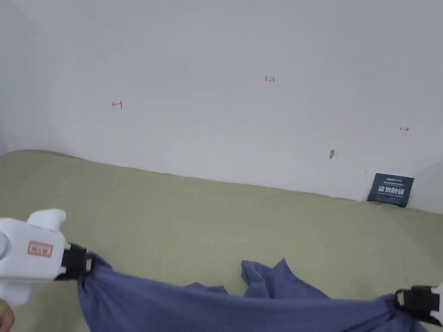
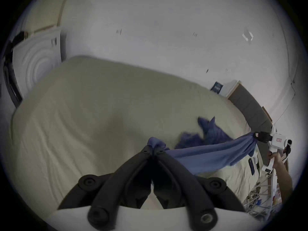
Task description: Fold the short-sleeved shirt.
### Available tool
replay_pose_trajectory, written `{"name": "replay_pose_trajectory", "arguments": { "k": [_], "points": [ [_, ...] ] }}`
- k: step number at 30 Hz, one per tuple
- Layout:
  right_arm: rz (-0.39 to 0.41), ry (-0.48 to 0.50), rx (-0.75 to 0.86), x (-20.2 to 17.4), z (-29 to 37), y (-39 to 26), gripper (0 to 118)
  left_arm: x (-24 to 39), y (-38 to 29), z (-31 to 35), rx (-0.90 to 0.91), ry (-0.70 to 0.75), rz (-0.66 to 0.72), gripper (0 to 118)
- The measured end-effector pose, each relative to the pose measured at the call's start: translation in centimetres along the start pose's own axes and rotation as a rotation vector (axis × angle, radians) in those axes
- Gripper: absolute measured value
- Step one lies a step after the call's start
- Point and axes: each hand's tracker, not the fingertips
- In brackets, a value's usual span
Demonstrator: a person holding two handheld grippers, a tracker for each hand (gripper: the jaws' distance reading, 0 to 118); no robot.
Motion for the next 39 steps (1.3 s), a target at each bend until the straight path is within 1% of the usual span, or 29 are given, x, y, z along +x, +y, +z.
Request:
{"name": "replay_pose_trajectory", "arguments": {
  "k": [3, 4, 5, 6, 7, 8, 9, 10, 11, 13, 14, 15, 17, 18, 19, 20, 21, 22, 23, 25, 27, 29, 31, 32, 35, 36, 37, 38, 39],
  "points": [
    [-0.073, -0.001, -0.09, 1.2, -1.1, -1.9, 4, -0.8, -2.1, -2.2, -0.135, -0.022, 0.045, 1],
    [-0.088, -0.009, -0.114, 1.5, -1.4, -2.4, 7, -1.1, -2.8, -3.0, -0.158, -0.018, 0.059, 5],
    [-0.095, -0.024, -0.115, 1.6, -1.5, -2.7, 21, -1.2, -3.4, -3.4, -0.187, -0.004, 0.067, 15],
    [-0.084, -0.046, -0.118, 1.6, -1.4, -3.0, 54, -1.3, -3.6, -3.6, -0.2, 0.022, 0.085, 42],
    [-0.054, -0.063, -0.138, 3.1, -1.8, -2.6, 69, -1.3, -3.9, -3.6, -0.194, 0.025, 0.091, 71],
    [-0.066, -0.047, -0.129, 3.3, -1.1, -2.7, 71, -1.2, -4.2, -3.0, -0.187, 0.022, 0.102, 92],
    [-0.054, -0.045, -0.123, 3.3, -0.4, -2.6, 71, -1.0, -4.4, -2.5, -0.168, 0.001, 0.111, 100],
    [-0.037, -0.039, -0.108, 3.0, 0.6, -2.3, 71, -0.9, -4.2, -1.4, -0.122, -0.06, 0.117, 100],
    [0.016, -0.043, -0.092, 1.8, 1.9, -2.1, 71, -0.4, -3.9, 0.1, -0.082, -0.087, 0.14, 100],
    [0.162, -0.077, 0.028, -0.6, 5.4, -2.2, 71, 1.7, -3.5, 3.1, -0.004, -0.069, 0.118, 100],
    [0.229, -0.089, 0.1, -1.8, 7.0, -2.5, 71, 2.6, -3.6, 4.6, 0.046, -0.04, 0.08, 100],
    [0.298, -0.09, 0.196, -4.4, 8.7, -3.4, 71, 4.4, -4.0, 6.4, 0.102, 0.004, -0.003, 100],
    [0.322, -0.11, 0.288, -7.2, 11.4, -5.5, 69, 8.1, -6.0, 9.2, 0.188, 0.116, -0.134, 98],
    [0.317, -0.095, 0.285, -8.3, 12.4, -6.7, 63, 9.2, -7.1, 9.9, 0.218, 0.15, -0.163, 85],
    [0.311, -0.066, 0.27, -9.8, 13.2, -8.1, 39, 10.4, -9.3, 10.7, 0.263, 0.154, -0.19, 55],
    [0.292, -0.024, 0.298, -10.7, 13.9, -9.7, 1, 11.4, -11.0, 11.7, 0.305, 0.114, -0.205, 8],
    [0.262, -0.004, 0.345, -11.8, 14.8, -11.4, 0, 12.5, -13.2, 12.7, 0.363, 0.097, -0.199, 0],
    [0.232, -0.05, 0.391, -12.4, 15.4, -14.3, 0, 12.6, -16.0, 12.3, 0.407, 0.142, -0.191, 0],
    [0.2, -0.014, 0.358, -12.7, 15.4, -17.0, 0, 13.5, -18.2, 12.8, 0.433, 0.175, -0.195, 0],
    [0.173, 0.064, 0.319, -13.3, 15.5, -21.3, 0, 14.1, -21.8, 12.7, 0.385, 0.153, -0.2, 0],
    [0.226, 0.061, 0.262, -15.1, 16.4, -21.3, 0, 13.9, -24.6, 13.3, 0.313, 0.167, -0.132, 0],
    [0.26, 0.094, 0.192, -15.4, 15.9, -22.5, 0, 12.8, -26.3, 12.0, 0.235, 0.135, -0.136, 0],
    [0.247, 0.091, 0.174, -15.3, 15.9, -22.4, 0, 12.0, -25.7, 11.5, 0.179, 0.193, -0.146, 0],
    [0.239, 0.096, 0.179, -15.2, 15.9, -22.4, 0, 11.1, -25.0, 11.0, 0.173, 0.214, -0.106, 0],
    [0.206, 0.098, 0.183, -14.3, 15.6, -21.0, 0, 9.1, -20.7, 9.9, 0.22, 0.198, -0.063, 0],
    [0.203, 0.094, 0.185, -14.1, 15.4, -20.6, 0, 8.4, -19.2, 9.0, 0.215, 0.199, -0.072, 5],
    [0.201, 0.088, 0.191, -13.7, 15.2, -20.1, 0, 7.6, -17.5, 7.7, 0.201, 0.213, -0.079, 25],
    [0.194, 0.088, 0.195, -13.4, 14.9, -19.6, 0, 6.9, -15.8, 6.0, 0.161, 0.219, -0.078, 60],
    [0.188, 0.082, 0.192, -13.2, 14.3, -19.0, 0, 6.1, -14.4, 4.0, 0.097, 0.246, -0.059, 101]
  ]
}}
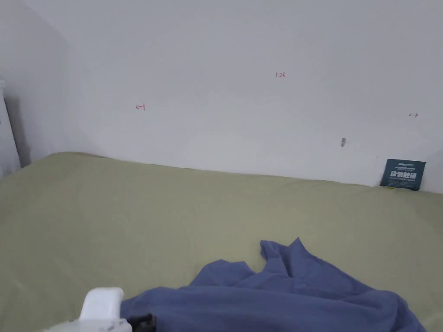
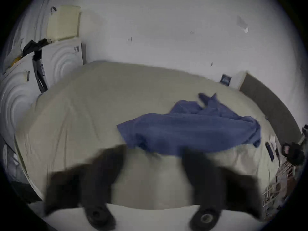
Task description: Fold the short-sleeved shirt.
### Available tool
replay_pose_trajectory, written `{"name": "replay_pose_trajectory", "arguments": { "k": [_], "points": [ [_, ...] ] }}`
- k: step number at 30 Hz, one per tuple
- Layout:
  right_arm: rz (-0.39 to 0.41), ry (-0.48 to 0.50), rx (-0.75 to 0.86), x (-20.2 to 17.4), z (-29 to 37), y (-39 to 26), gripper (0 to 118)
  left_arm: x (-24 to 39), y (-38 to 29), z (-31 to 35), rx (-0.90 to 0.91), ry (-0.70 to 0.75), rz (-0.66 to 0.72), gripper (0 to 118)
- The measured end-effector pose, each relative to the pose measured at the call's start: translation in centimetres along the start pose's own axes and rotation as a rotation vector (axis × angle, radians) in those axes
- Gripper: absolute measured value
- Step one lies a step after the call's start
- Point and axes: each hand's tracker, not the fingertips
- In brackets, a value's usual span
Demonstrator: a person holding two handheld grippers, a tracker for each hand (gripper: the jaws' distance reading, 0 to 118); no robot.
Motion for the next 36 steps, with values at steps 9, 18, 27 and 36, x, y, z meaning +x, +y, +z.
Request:
{"name": "replay_pose_trajectory", "arguments": {
  "k": [9, 18, 27, 36],
  "points": [
    [0.011, 0.121, -0.023, 5.2, -13.9, 14.0, 96, -1.7, 1.6, -11.9, -0.219, 0.007, 0.079, 51],
    [0.463, 0.095, -0.404, 9.8, -39.3, 20.0, 111, -1.2, 0.9, -9.1, -0.182, -0.104, 0.024, 4],
    [0.518, 0.142, -0.487, 11.9, -44.8, 14.5, 109, -1.8, 0.2, -10.3, -0.185, -0.112, 0.066, 4],
    [0.358, 0.198, -0.306, 10.6, -37.6, 18.1, 0, -1.8, 1.3, -9.3, -0.161, -0.12, 0.07, 4]
  ]
}}
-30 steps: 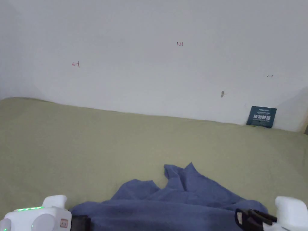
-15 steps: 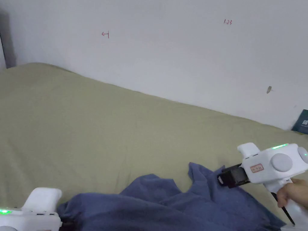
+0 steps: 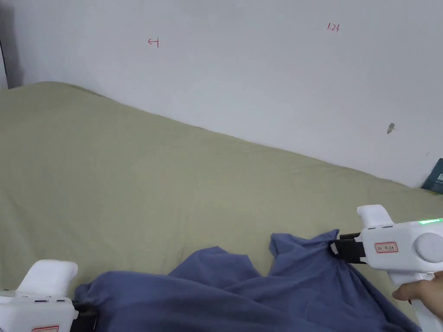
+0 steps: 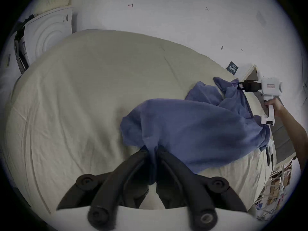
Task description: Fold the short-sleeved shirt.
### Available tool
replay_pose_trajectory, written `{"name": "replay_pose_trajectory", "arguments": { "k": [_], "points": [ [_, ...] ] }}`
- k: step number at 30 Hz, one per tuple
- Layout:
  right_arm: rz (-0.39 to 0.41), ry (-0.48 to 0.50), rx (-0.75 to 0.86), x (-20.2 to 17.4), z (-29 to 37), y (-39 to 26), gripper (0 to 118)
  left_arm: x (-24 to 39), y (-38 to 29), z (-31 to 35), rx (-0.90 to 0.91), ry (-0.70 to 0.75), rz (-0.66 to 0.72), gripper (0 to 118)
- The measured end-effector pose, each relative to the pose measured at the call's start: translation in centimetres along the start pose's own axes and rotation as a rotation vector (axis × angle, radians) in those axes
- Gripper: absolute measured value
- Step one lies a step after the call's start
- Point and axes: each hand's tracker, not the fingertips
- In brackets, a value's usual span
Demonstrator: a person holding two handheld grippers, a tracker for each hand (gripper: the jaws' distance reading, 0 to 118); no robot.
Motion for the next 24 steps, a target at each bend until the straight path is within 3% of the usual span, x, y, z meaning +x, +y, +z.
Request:
{"name": "replay_pose_trajectory", "arguments": {
  "k": [11, 12, 24],
  "points": [
    [-0.014, -0.051, 0.37, -3.9, 18.2, 7.5, 0, 4.1, 9.0, 8.9, 0.215, -0.057, -0.135, 4],
    [-0.039, -0.051, 0.397, -2.8, 19.2, 8.3, 0, 4.8, 10.4, 10.1, 0.237, -0.05, -0.162, 4],
    [-0.012, -0.272, 0.607, -2.3, 33.4, 17.1, 0, 9.9, 24.4, 19.9, 0.45, 0.009, -0.334, 4]
  ]
}}
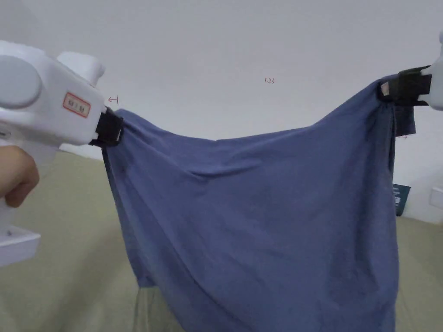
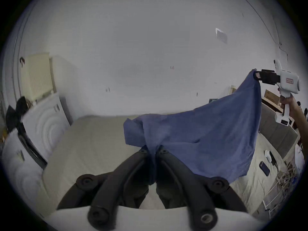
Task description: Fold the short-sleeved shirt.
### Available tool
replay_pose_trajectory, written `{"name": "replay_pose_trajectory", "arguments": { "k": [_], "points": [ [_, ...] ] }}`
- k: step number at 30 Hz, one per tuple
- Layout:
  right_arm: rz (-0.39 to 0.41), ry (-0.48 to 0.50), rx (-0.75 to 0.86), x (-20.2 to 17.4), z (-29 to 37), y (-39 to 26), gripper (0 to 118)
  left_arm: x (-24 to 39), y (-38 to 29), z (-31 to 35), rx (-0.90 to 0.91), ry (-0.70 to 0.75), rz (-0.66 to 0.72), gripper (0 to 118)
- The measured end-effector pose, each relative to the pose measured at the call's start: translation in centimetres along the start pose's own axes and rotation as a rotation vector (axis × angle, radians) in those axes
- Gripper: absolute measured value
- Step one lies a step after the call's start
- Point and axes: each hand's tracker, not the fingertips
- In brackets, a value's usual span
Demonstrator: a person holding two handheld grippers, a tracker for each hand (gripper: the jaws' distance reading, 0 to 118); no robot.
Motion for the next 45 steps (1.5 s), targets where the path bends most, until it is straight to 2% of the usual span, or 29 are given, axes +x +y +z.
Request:
{"name": "replay_pose_trajectory", "arguments": {
  "k": [6, 8, 11, 16, 20, 23, 25, 28, 34, 37, 40, 43, 45],
  "points": [
    [0.003, -0.094, 0.069, 2.1, 1.1, 5.5, 0, -0.6, 6.0, 0.3, 0.058, 0.064, -0.051, 4],
    [-0.024, -0.092, 0.117, 1.4, 2.3, 6.6, 0, -1.1, 7.5, 0.0, 0.068, 0.08, -0.051, 4],
    [-0.045, -0.143, 0.153, 2.4, 2.1, 8.5, 0, -1.6, 9.8, -0.4, 0.083, 0.123, -0.094, 4],
    [-0.04, -0.158, 0.194, 3.5, 1.0, 10.5, 0, -2.6, 13.2, -1.4, 0.14, 0.164, -0.074, 4],
    [0.003, -0.171, 0.201, 3.0, 0.2, 11.7, 0, -2.7, 14.8, -2.2, 0.166, 0.185, -0.079, 4],
    [-0.001, -0.172, 0.205, 2.5, -0.1, 12.3, 0, -2.7, 15.5, -3.3, 0.171, 0.219, -0.115, 4],
    [-0.01, -0.157, 0.203, 2.3, -0.2, 11.8, 0, -3.0, 15.3, -3.8, 0.173, 0.211, -0.085, 4],
    [-0.015, -0.141, 0.174, 1.8, -0.1, 9.7, 0, -3.6, 13.0, -4.3, 0.18, 0.131, -0.001, 4],
    [-0.043, -0.085, 0.067, 0.1, 1.9, 2.3, 0, -3.9, 5.1, -4.6, 0.07, 0.082, -0.006, 4],
    [-0.027, -0.001, 0.004, -1.4, 3.9, -1.7, 0, -3.7, 0.7, -3.4, 0.052, 0.054, 0.011, 4],
    [0.004, 0.004, -0.043, -3.0, 6.3, -5.8, 0, -3.7, -4.3, -1.7, 0.03, 0.014, 0.033, 4],
    [-0.054, 0.033, -0.097, -3.7, 9.1, -9.7, 0, -3.5, -9.5, 0.3, -0.025, -0.008, 0.041, 4],
    [-0.069, 0.015, -0.125, -4.3, 11.1, -11.8, 0, -3.7, -12.6, 1.7, -0.063, -0.019, 0.059, 4]
  ]
}}
